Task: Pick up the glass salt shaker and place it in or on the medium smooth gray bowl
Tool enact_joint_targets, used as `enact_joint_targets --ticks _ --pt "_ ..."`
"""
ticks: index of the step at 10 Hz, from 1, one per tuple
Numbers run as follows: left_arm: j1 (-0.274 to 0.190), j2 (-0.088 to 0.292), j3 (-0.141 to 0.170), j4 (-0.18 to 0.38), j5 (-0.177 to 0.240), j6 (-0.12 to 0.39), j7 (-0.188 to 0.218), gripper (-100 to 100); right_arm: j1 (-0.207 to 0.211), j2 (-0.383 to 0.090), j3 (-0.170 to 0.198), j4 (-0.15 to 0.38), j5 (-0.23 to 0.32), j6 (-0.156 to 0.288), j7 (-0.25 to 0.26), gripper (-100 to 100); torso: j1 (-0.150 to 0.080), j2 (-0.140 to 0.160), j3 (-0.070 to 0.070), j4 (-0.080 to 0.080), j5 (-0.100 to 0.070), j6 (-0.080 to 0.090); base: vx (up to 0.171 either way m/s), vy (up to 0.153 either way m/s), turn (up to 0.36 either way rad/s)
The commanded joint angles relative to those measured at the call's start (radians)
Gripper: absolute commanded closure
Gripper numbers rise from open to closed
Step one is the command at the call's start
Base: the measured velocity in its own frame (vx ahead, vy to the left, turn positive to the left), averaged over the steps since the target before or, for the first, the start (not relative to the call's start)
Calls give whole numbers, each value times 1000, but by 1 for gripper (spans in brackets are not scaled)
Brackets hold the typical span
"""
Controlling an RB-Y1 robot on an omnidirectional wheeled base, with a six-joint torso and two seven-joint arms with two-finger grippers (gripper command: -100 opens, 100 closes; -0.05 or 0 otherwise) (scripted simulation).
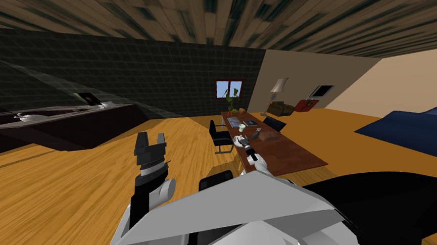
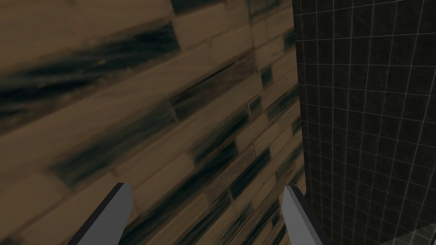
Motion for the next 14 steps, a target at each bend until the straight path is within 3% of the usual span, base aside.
enact_joint_targets --ticks 1,2,3,4,7,14 --pt "0 0 0 0 0 0 0 0 0 0 0 0 0 0 0 -100 0 0 0 0 0 0 0 0 0" --pt "0 0 0 0 0 0 0 0 0 0 0 0 0 0 0 -100 0 0 0 0 0 0 0 0 0" --pt "0 0 0 0 0 0 0 0 0 0 0 0 0 0 0 0 0 0 0 0 0 0 0 0 0" --pt "0 0 0 0 0 0 0 0 -33 -35 -13 17 -8 31 -12 -100 0 0 0 0 0 0 -72 13 183" --pt "0 0 0 0 0 0 0 0 -82 -87 -32 44 -19 78 -30 -100 3 10 6 2 1 0 -151 42 175" --pt "0 0 0 0 0 0 0 0 -148 -156 -58 78 -35 140 -53 -100 2 6 4 1 0 0 -74 27 90"
